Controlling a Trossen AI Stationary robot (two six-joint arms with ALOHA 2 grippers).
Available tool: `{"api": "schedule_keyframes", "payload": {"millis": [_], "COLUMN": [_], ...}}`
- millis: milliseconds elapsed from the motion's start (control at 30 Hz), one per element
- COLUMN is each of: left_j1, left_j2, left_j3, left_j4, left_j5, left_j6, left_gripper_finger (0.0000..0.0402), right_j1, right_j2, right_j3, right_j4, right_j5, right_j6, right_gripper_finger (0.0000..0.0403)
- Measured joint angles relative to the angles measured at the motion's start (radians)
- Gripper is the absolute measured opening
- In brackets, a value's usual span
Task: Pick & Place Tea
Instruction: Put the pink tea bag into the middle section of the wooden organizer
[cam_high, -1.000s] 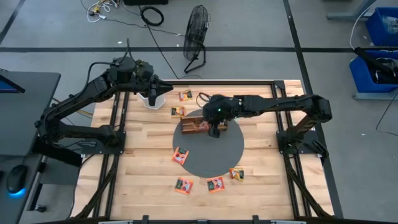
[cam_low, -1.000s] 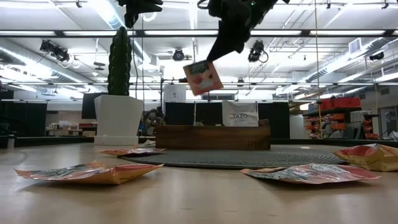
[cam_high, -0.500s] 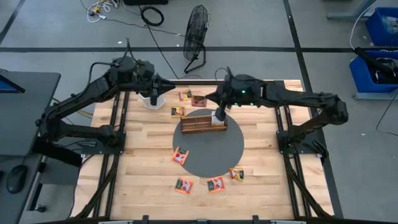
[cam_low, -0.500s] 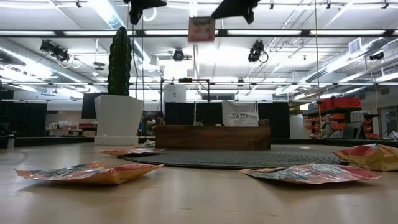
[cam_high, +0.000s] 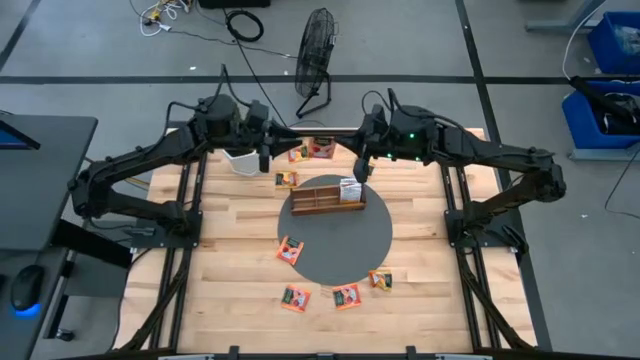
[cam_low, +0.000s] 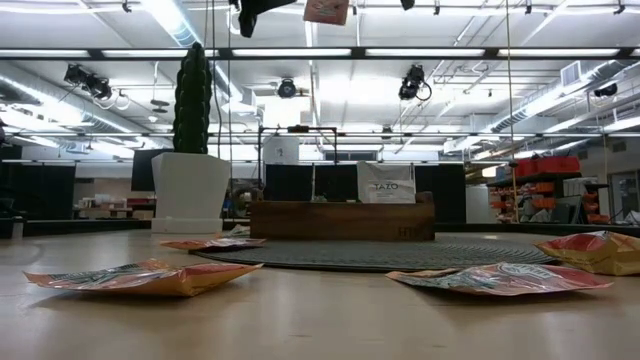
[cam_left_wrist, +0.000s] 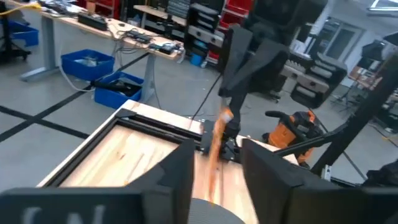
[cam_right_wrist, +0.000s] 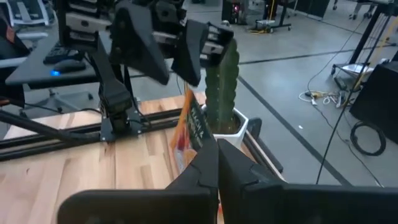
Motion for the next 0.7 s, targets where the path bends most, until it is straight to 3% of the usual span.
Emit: {"api": "schedule_keyframes", "payload": {"millis": [300,700], "left_j1": [-0.022,-0.065], "left_j2": [0.045,0.120], "left_j3": [0.000,0.000], "left_j4": [0.105,0.108], "left_j5": [0.002,0.002], "left_j6": [-0.024,-0.027], "left_gripper_finger": [0.0251,0.0257], "right_j1": [0.000,0.000], "right_j2": [0.000,0.000], "right_j3": [0.051,0.057], "right_j4": [-0.088,-0.063], "right_j5": [0.001,0.004], "right_j6": [-0.006,-0.025], "right_gripper_finger": [0.0000,0.0000]}}
